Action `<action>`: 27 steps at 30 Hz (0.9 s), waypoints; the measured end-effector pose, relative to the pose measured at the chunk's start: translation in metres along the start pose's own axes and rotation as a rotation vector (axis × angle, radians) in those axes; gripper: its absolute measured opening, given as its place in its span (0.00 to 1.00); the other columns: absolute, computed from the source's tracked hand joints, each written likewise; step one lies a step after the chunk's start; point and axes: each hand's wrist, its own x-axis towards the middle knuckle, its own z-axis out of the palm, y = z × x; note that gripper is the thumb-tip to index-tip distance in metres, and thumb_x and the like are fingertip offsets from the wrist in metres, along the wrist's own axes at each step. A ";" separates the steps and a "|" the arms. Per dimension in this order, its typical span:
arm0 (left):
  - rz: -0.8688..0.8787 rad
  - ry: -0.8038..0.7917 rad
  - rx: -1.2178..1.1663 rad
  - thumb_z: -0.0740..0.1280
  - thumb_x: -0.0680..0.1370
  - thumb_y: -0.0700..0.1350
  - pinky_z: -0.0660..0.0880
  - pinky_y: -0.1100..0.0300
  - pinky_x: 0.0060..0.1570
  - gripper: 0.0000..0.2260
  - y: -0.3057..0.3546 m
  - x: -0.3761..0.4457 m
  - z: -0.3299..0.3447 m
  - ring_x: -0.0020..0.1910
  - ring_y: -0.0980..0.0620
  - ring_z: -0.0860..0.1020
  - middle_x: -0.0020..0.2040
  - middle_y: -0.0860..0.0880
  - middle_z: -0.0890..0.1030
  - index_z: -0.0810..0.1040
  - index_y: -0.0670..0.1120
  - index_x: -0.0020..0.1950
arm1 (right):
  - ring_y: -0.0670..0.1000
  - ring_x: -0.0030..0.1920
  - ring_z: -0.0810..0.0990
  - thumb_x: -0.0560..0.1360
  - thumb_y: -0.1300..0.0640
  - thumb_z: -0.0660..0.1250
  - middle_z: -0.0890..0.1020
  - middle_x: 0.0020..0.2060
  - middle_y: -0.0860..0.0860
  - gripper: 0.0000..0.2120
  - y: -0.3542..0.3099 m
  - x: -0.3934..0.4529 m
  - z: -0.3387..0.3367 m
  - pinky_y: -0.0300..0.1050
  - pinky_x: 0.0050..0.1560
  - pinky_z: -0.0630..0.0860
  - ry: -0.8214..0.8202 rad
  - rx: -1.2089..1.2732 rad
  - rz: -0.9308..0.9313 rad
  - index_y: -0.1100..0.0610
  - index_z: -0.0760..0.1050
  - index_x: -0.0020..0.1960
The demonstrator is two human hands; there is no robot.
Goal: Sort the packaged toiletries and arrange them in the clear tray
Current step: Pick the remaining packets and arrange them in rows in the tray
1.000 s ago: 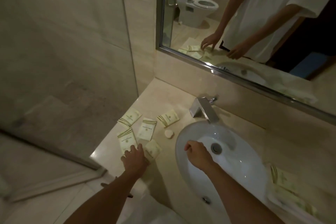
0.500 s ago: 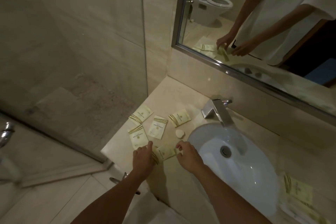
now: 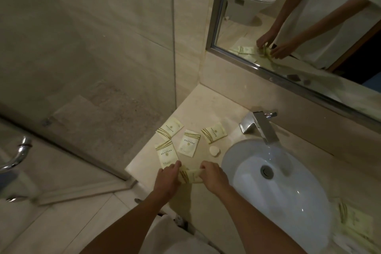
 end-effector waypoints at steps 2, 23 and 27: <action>-0.016 -0.040 -0.041 0.65 0.76 0.46 0.73 0.53 0.59 0.21 -0.003 0.002 -0.002 0.59 0.47 0.75 0.63 0.46 0.76 0.63 0.49 0.68 | 0.57 0.50 0.80 0.76 0.57 0.62 0.81 0.52 0.55 0.05 0.007 0.002 -0.004 0.43 0.40 0.71 0.008 -0.007 0.005 0.54 0.75 0.51; 0.241 0.059 0.089 0.56 0.82 0.48 0.73 0.53 0.43 0.11 0.118 0.024 0.012 0.46 0.44 0.78 0.49 0.43 0.80 0.71 0.46 0.61 | 0.56 0.55 0.80 0.78 0.56 0.63 0.79 0.54 0.56 0.05 0.151 -0.059 -0.074 0.45 0.44 0.81 0.295 0.409 0.183 0.57 0.73 0.50; 0.267 -0.028 0.050 0.56 0.80 0.49 0.79 0.50 0.42 0.09 0.164 0.024 0.030 0.41 0.43 0.80 0.46 0.44 0.80 0.70 0.48 0.56 | 0.51 0.45 0.80 0.75 0.57 0.64 0.80 0.47 0.52 0.02 0.195 -0.093 -0.088 0.30 0.28 0.68 0.442 0.495 0.248 0.55 0.74 0.46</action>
